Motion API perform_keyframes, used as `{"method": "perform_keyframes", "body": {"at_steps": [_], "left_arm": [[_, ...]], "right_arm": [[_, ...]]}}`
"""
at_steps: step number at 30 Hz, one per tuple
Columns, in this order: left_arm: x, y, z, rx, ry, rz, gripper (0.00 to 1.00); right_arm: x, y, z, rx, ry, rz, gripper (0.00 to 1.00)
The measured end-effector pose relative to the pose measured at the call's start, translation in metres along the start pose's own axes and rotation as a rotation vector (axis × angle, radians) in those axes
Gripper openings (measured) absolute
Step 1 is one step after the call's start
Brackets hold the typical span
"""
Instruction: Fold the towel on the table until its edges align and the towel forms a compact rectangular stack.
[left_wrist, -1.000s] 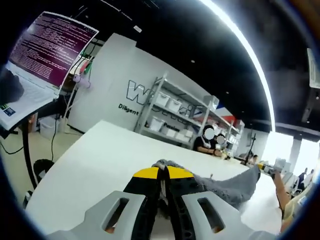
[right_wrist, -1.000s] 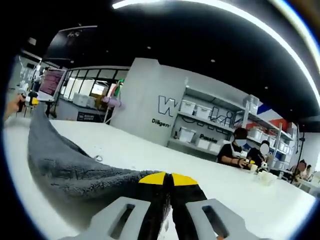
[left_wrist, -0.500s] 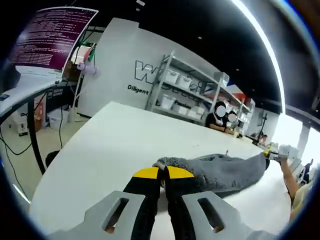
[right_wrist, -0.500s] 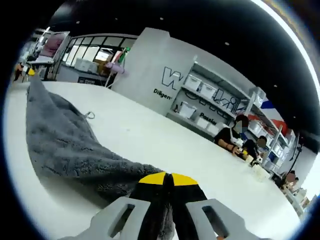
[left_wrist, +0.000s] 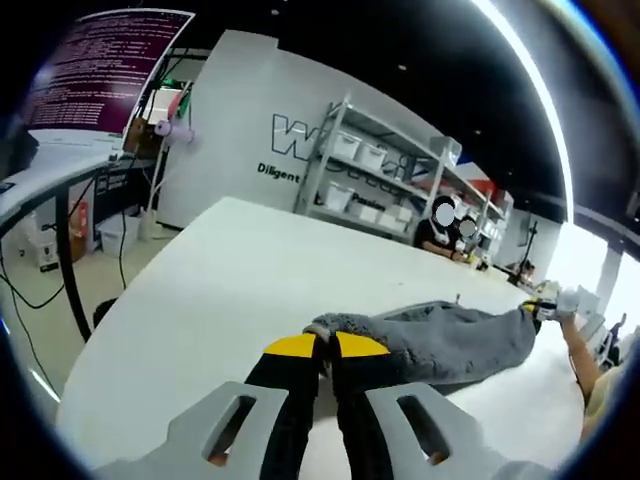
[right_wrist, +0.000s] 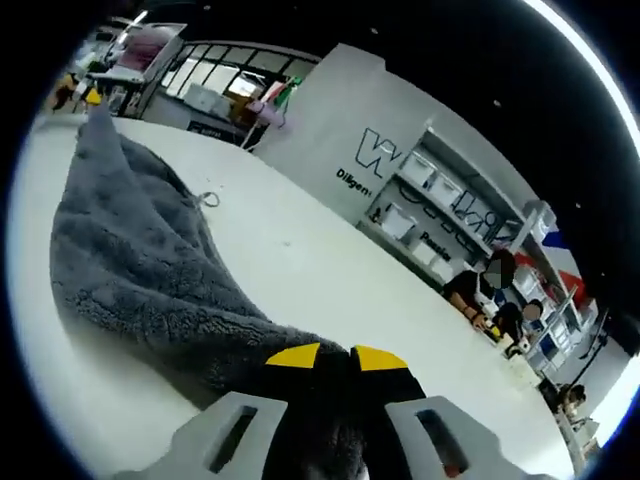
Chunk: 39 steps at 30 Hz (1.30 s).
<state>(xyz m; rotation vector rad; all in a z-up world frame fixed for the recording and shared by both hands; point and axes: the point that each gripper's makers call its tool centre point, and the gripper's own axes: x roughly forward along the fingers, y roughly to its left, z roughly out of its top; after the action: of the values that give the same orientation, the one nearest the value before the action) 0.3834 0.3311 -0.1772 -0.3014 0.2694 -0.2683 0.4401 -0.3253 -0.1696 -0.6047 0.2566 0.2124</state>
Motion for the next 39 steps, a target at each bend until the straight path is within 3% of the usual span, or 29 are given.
{"method": "perform_keyframes", "body": {"at_steps": [12, 17, 19, 24, 26, 28, 30, 32, 37, 39], "left_arm": [[-0.001, -0.008, 0.001, -0.001, -0.014, -0.015, 0.07], [0.000, -0.008, 0.000, 0.002, -0.007, -0.015, 0.07], [0.000, -0.007, 0.000, 0.004, -0.005, -0.014, 0.07], [0.000, -0.008, 0.000, 0.003, -0.009, -0.016, 0.07], [0.000, -0.007, 0.001, 0.004, -0.009, -0.014, 0.07], [0.000, -0.007, 0.000, 0.005, -0.005, -0.013, 0.07], [0.000, -0.006, 0.000, 0.005, -0.004, -0.012, 0.07], [0.000, -0.007, 0.000, 0.005, -0.004, -0.015, 0.07], [-0.001, -0.006, 0.000, 0.005, -0.007, -0.011, 0.07], [-0.001, -0.006, -0.001, 0.005, -0.005, -0.009, 0.07]], "right_arm": [[-0.023, -0.003, 0.016, -0.071, 0.018, -0.013, 0.45], [-0.035, 0.001, 0.021, -0.042, 0.008, 0.047, 0.64], [-0.039, 0.005, 0.028, -0.059, -0.032, 0.076, 0.63], [-0.055, 0.039, 0.047, -0.015, -0.139, 0.265, 0.60], [-0.064, 0.064, 0.054, -0.067, -0.199, 0.374, 0.47], [-0.072, 0.089, 0.066, -0.101, -0.266, 0.469, 0.27], [-0.081, 0.119, 0.076, -0.126, -0.310, 0.582, 0.26], [-0.087, 0.146, 0.074, -0.159, -0.298, 0.682, 0.25], [-0.082, 0.184, 0.069, -0.254, -0.261, 0.747, 0.22], [-0.086, 0.201, 0.069, -0.244, -0.266, 0.816, 0.20]]}}
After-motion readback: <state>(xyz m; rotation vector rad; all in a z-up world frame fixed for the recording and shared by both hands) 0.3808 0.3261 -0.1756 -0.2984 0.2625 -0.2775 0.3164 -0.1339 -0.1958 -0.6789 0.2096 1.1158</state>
